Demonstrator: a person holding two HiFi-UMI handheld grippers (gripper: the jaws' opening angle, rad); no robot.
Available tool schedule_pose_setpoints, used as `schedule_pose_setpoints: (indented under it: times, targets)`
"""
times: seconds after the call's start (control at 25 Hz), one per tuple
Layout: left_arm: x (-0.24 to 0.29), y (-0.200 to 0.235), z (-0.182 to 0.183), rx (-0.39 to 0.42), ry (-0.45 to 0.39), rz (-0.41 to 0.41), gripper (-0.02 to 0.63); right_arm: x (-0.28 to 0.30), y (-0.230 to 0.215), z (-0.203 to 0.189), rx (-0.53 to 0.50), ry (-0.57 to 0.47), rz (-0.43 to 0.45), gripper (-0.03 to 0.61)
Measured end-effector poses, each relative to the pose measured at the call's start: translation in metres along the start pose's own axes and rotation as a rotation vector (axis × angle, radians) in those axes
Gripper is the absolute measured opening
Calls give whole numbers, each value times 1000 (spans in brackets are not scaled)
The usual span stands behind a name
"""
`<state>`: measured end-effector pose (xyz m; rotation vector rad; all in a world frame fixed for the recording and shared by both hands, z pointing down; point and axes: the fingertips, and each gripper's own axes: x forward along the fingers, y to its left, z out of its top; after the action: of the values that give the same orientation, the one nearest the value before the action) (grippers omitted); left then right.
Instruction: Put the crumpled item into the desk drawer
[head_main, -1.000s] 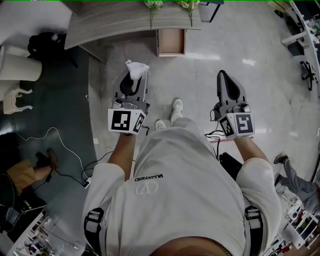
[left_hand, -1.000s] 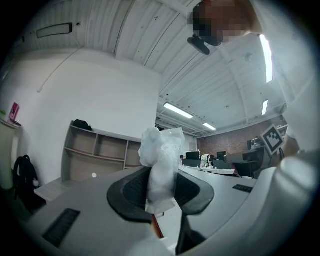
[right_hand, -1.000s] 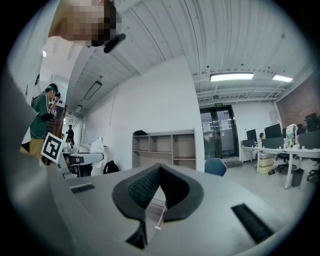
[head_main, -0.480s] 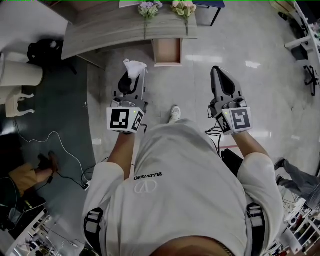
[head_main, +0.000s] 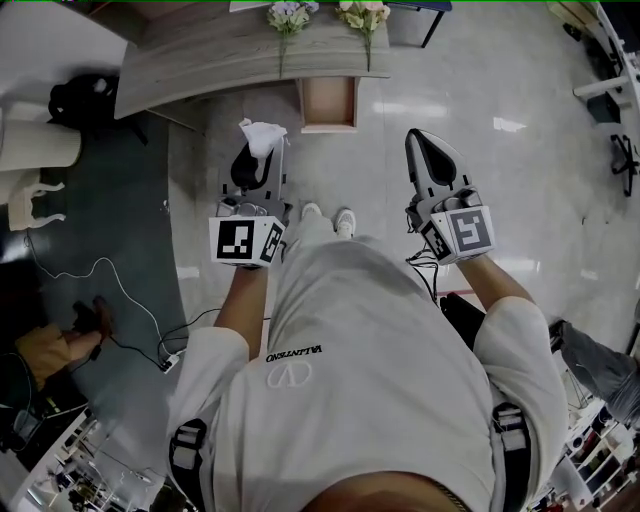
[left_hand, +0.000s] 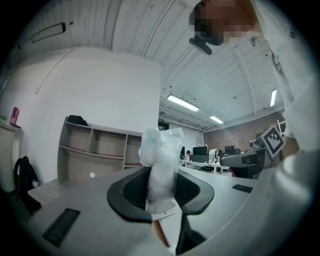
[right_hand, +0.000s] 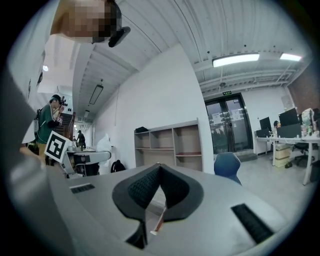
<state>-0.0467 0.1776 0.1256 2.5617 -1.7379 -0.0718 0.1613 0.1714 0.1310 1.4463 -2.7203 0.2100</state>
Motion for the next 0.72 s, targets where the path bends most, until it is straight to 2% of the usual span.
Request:
schedule_pose_setpoints:
  times: [0.36, 0.72]
  targets:
    - [16, 24, -12, -9, 22, 13, 104, 29, 0, -15, 6, 35, 8, 2]
    - [65, 53, -65, -55, 97, -45, 104, 95, -5, -51, 23, 109, -13, 2]
